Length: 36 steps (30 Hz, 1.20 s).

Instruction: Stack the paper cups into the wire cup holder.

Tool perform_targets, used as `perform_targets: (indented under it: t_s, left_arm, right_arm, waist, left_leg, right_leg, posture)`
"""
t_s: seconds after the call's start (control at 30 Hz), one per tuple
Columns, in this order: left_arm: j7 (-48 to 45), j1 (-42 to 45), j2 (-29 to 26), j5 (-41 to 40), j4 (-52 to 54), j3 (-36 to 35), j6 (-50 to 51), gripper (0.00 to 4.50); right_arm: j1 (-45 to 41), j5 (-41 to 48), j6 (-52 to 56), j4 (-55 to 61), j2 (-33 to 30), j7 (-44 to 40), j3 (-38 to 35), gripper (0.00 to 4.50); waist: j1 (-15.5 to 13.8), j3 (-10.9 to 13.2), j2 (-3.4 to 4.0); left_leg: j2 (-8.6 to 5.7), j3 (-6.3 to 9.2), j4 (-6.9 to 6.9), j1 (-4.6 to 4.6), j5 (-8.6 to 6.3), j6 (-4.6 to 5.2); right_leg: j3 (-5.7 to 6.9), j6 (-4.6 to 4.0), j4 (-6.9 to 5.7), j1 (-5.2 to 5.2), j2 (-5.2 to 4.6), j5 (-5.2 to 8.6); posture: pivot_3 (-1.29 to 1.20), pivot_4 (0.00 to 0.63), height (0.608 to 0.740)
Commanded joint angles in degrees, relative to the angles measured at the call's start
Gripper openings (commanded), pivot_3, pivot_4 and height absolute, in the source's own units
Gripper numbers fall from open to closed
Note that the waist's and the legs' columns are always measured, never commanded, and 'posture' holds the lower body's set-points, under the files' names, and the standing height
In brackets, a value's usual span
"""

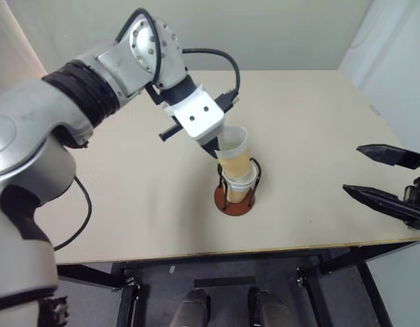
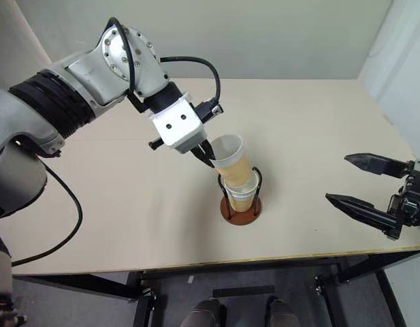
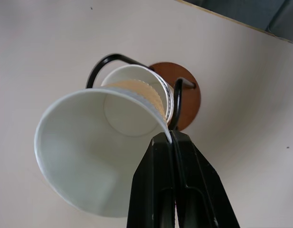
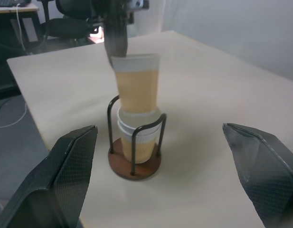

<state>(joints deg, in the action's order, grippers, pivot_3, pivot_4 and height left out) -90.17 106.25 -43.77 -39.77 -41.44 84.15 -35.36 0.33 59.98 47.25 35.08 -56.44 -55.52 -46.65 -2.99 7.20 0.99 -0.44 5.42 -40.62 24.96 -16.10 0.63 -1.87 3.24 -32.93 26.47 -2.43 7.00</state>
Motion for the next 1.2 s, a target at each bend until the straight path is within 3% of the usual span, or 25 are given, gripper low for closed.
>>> perform_targets:
  t_s: [0.03,0.3,0.4,0.6,0.77,0.93,1.03,1.2]
  left_arm:
    - [-2.33,1.72,0.21,-1.65,-0.96,-0.33,-1.57,0.03]
    - [-2.33,-0.03,3.56,2.53,-6.08,-2.48,-3.59,0.03]
    - [-2.33,-0.25,3.28,2.4,-5.91,-2.45,-3.23,0.56]
    - [-2.33,-0.57,3.07,2.42,-5.8,-3.67,-3.37,2.64]
    - [-2.33,-2.38,4.02,3.12,-7.77,-10.05,-0.61,4.41]
    - [-2.33,-8.11,0.02,5.08,-6.94,-19.38,6.42,4.46]
    - [-2.33,-15.09,-8.18,4.63,-2.74,-26.93,15.78,4.46]
    - [-0.02,-29.07,-19.32,3.92,4.98,-44.09,31.33,4.46]
  right_arm:
    - [-0.11,1.91,-1.09,2.68,0.29,2.81,-0.64,4.5]
    - [-0.14,1.11,-2.14,2.25,-0.36,4.8,1.43,4.5]
    - [-1.24,1.36,-2.65,1.81,-0.93,5.05,2.43,4.5]
    - [-4.32,-0.1,-4.01,-0.73,-2.44,4.12,6.06,4.5]
    - [-8.08,-0.87,-5.34,-2.61,-3.01,3.43,10.58,4.5]
    - [-15.26,-5.99,-8.51,-9.37,-2.77,0.82,20.53,4.5]
    - [-22.77,-12.76,-12.68,-18.49,-2.61,-3.44,28.88,4.5]
    - [-33.04,-18.69,-17.36,-28.85,-1.15,-10.41,36.37,4.5]
  waist:
    - [0.03,0.01,0.02]
    - [-0.25,0.01,0.02]
    - [-0.18,0.01,0.02]
    - [-0.26,0.01,0.01]
    - [-0.3,0.01,0.02]
    - [0.06,-0.02,0.06]
    - [1.18,-0.05,0.18]
    - [2.46,-0.09,0.3]
  left_leg:
    - [-0.03,-0.03,-0.01,-0.01,0.0,0.0]
    - [-0.02,-0.02,-0.12,-0.01,0.0,0.01]
    - [-0.01,-0.05,-0.16,-0.01,0.01,0.01]
    - [0.0,-0.04,-0.21,0.01,0.02,-0.01]
    - [-0.02,-0.06,-0.32,0.03,0.03,-0.03]
    - [-0.02,-0.09,-0.34,-0.01,0.09,-0.13]
    - [0.05,-0.14,-0.34,-0.06,0.18,-0.26]
    - [0.11,-0.2,-0.3,-0.01,0.55,-0.47]
  right_leg:
    - [0.01,0.01,-0.02,0.01,0.03,0.0]
    - [0.02,0.11,-0.04,-0.02,0.04,-0.05]
    - [-0.01,0.13,-0.05,-0.02,0.05,-0.06]
    - [0.01,0.18,-0.05,-0.02,0.07,-0.08]
    - [-0.01,0.23,-0.07,-0.04,0.06,-0.09]
    - [0.0,0.43,-0.08,-0.07,0.09,-0.19]
    - [-0.05,0.51,-0.09,-0.04,0.16,-0.23]
    - [0.1,0.51,-0.28,0.23,0.33,-0.24]
  posture:
    - [0.0,0.15,0.74]
    - [0.0,0.15,0.74]
    - [0.0,0.15,0.74]
    - [0.0,0.15,0.74]
    - [0.0,0.15,0.74]
    - [0.0,0.15,0.74]
    - [0.0,0.15,0.74]
    - [0.0,0.15,0.74]
